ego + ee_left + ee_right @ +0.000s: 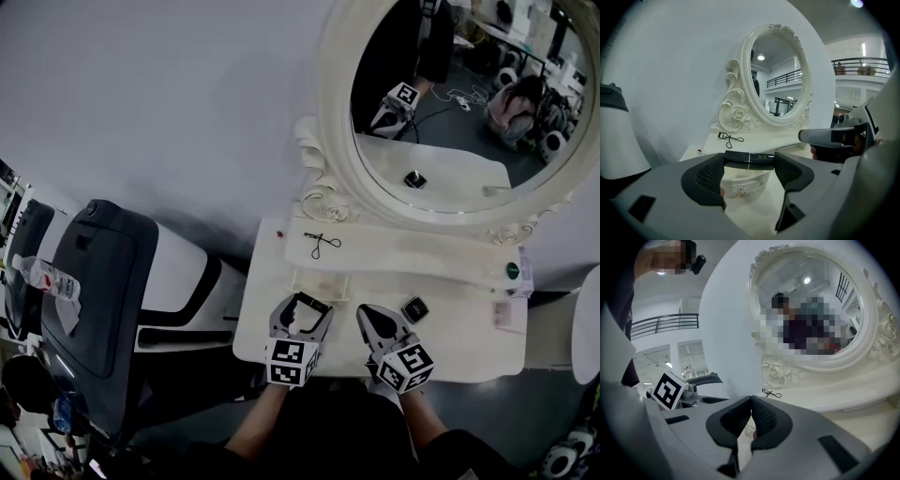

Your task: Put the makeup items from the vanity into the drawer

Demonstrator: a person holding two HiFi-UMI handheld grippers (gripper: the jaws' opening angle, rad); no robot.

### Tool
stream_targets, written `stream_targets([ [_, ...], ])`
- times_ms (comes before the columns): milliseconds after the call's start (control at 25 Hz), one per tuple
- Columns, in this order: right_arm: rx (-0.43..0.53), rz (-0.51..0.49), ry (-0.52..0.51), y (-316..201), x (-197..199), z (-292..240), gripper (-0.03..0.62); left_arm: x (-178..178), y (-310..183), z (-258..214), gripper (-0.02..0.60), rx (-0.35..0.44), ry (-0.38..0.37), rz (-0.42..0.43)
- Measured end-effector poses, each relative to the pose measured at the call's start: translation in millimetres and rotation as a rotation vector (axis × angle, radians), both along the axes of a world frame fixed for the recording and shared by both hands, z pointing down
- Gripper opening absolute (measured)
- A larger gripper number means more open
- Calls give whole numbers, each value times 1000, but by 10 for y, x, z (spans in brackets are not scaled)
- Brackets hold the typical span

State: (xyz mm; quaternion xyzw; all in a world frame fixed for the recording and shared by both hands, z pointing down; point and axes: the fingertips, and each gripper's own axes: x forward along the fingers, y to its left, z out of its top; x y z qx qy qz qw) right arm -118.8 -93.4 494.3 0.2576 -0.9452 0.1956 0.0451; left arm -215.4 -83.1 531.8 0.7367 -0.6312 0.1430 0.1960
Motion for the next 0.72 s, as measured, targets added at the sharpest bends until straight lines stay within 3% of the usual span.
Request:
stream_targets([
  [440, -39, 45, 35, -206, -34, 146, 23, -123, -424, 441, 348, -110, 16, -14],
  [720, -47, 75, 44, -314, 37, 201, 23, -138, -496, 651, 348, -153, -18, -9],
])
